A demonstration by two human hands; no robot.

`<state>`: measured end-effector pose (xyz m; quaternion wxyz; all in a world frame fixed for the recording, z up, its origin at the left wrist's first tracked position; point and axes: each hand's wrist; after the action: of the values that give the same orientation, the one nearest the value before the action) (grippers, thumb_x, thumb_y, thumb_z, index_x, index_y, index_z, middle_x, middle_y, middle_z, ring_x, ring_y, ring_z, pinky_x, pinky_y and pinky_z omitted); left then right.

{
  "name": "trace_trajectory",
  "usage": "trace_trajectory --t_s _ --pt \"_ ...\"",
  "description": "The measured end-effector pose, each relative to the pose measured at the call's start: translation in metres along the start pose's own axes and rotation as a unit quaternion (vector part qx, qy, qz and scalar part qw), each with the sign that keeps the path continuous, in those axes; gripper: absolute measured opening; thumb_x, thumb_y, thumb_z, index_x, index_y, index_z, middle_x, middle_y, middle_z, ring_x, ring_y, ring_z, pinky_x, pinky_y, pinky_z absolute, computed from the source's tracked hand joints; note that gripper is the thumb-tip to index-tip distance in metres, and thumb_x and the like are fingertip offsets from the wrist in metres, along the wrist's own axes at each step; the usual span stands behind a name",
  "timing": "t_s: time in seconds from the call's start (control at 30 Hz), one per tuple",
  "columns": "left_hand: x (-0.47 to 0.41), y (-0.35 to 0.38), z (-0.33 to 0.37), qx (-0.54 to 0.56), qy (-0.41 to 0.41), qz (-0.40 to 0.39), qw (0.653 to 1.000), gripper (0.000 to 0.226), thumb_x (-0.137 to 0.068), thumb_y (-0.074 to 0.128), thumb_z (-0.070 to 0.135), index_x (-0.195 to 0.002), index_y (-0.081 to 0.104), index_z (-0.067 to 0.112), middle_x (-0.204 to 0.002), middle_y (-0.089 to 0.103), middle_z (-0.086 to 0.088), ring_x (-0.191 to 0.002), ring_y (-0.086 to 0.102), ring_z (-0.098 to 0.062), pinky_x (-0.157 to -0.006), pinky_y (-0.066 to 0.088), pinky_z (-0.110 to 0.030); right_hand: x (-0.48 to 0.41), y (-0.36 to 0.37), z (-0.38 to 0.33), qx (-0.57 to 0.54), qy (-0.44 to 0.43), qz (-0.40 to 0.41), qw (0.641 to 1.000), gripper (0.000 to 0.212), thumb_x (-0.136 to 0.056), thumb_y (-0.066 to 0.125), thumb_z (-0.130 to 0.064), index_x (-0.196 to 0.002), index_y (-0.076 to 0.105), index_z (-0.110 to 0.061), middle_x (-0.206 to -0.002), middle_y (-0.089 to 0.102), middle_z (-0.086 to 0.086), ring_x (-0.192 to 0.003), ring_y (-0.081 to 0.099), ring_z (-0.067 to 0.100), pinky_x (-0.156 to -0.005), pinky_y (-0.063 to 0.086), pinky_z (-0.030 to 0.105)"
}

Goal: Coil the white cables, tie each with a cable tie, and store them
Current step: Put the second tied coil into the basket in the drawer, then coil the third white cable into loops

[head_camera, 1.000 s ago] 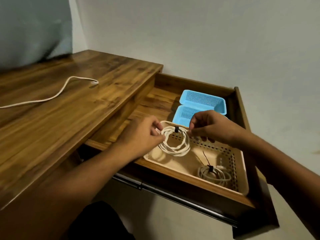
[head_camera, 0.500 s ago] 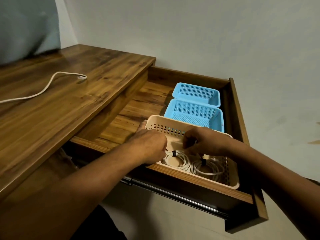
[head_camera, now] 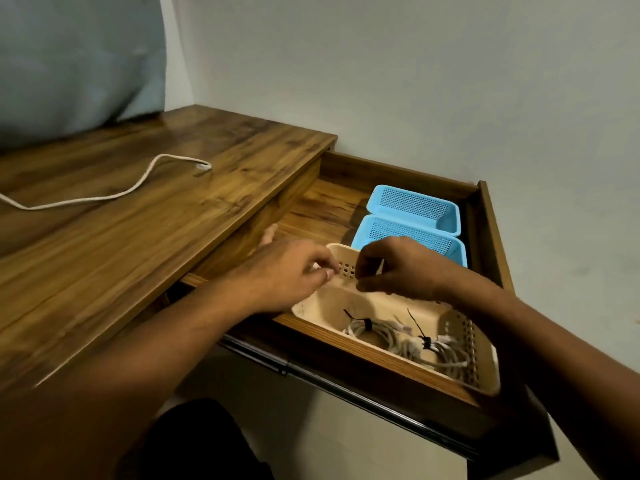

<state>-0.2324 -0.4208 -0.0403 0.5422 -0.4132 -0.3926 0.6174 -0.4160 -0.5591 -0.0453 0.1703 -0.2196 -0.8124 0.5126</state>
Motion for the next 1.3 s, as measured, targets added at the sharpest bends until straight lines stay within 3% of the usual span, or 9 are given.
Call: trace_trajectory --t_s 0.1,0.23,0.33,0.47,0.57,0.83,1.0,1.17,1.3 --pt "0.028 -0.038 -0.031 0.021 -0.017 0.089 0.996 0.017 -0.099 0.058 0.044 -0.109 0.071 0.042 -0.109 0.066 0.025 -0.113 0.055 -0.001 -0.123 0.017 -0.055 -0.027 -0.006 -0.049 -0.022 -0.062 0.028 0.997 0.010 -0.092 0.075 -0.035 -0.099 0.070 -0.030 -0.093 0.069 -0.016 -0.083 0.063 -0.004 -0.065 0.045 0.012" --pt "0.086 -0.087 -0.081 0.024 -0.069 0.174 0.982 0.024 -0.091 0.060 0.047 -0.107 0.075 0.037 -0.109 0.070 0.022 -0.097 0.059 0.011 -0.099 0.047 -0.040 -0.075 0.003 -0.131 -0.049 -0.150 0.030 0.987 0.011 -0.094 0.074 -0.032 -0.101 0.070 -0.026 -0.094 0.069 -0.011 -0.079 0.064 -0.005 -0.064 0.048 0.014" --pt "0.141 -0.116 -0.119 -0.005 -0.138 0.209 0.968 0.017 -0.094 0.067 0.038 -0.106 0.077 0.032 -0.109 0.074 0.013 -0.067 0.052 0.022 -0.070 0.042 -0.026 -0.110 0.025 -0.199 -0.054 -0.216 0.033 0.974 0.010 -0.092 0.076 -0.031 -0.097 0.073 -0.024 -0.088 0.072 -0.009 -0.073 0.064 -0.001 -0.067 0.050 0.022" --pt "0.227 -0.144 -0.164 -0.018 -0.238 0.264 0.934 0.041 -0.077 0.054 0.062 -0.102 0.075 0.037 -0.101 0.075 0.016 -0.097 0.067 0.000 -0.091 0.053 -0.038 -0.143 0.066 -0.291 -0.089 -0.286 0.017 0.954 0.010 -0.088 0.080 -0.029 -0.091 0.073 -0.022 -0.079 0.071 -0.009 -0.063 0.060 -0.003 -0.064 0.047 0.023" --pt "0.294 -0.159 -0.187 -0.026 -0.314 0.282 0.906 0.026 -0.087 0.064 0.052 -0.104 0.075 0.037 -0.105 0.073 0.017 -0.088 0.064 0.009 -0.086 0.051 -0.032 -0.156 0.099 -0.359 -0.112 -0.332 -0.003 0.937 0.011 -0.087 0.081 -0.028 -0.088 0.073 -0.019 -0.077 0.071 -0.007 -0.063 0.059 0.000 -0.064 0.048 0.026" --pt "0.434 -0.164 -0.231 -0.039 -0.457 0.398 0.795 0.020 -0.085 0.064 0.050 -0.100 0.072 0.039 -0.107 0.071 0.016 -0.103 0.064 -0.010 -0.096 0.053 -0.043 -0.159 0.194 -0.506 -0.118 -0.423 -0.047 0.897 0.012 -0.085 0.079 -0.032 -0.087 0.068 -0.026 -0.078 0.070 -0.012 -0.075 0.065 0.003 -0.072 0.051 0.026" --pt "0.469 -0.155 -0.261 -0.142 -0.555 0.383 0.725 0.043 -0.094 0.066 0.042 -0.134 0.059 0.029 -0.140 0.055 0.000 -0.131 0.046 -0.024 -0.110 0.041 -0.049 -0.161 0.232 -0.552 -0.111 -0.440 -0.043 0.890 0.020 -0.083 0.076 -0.040 -0.094 0.068 -0.025 -0.083 0.071 -0.011 -0.081 0.067 0.010 -0.078 0.057 0.037" --pt "0.471 -0.163 -0.288 -0.176 -0.619 0.279 0.713 0.054 -0.099 0.055 0.047 -0.146 0.045 0.023 -0.146 0.054 -0.006 -0.138 0.043 -0.028 -0.116 0.030 -0.051 -0.171 0.242 -0.559 -0.092 -0.468 0.021 0.879 0.027 -0.087 0.070 -0.045 -0.109 0.064 -0.029 -0.093 0.068 -0.010 -0.089 0.063 0.014 -0.075 0.051 0.032" --pt "0.458 -0.162 -0.296 -0.147 -0.553 0.240 0.784 0.042 -0.102 0.046 0.037 -0.142 0.053 0.025 -0.138 0.062 -0.003 -0.131 0.051 -0.025 -0.113 0.036 -0.048 -0.171 0.242 -0.560 -0.088 -0.495 0.042 0.863 0.061 -0.095 0.066 -0.034 -0.150 0.041 -0.031 -0.124 0.065 0.000 -0.110 0.060 0.020 -0.084 0.041 0.028"
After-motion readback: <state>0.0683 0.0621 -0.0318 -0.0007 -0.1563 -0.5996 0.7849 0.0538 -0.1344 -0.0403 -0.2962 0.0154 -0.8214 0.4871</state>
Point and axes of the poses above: each hand's wrist, its own x-axis away from the middle knuckle, its own y-axis out of the palm, z = x × y
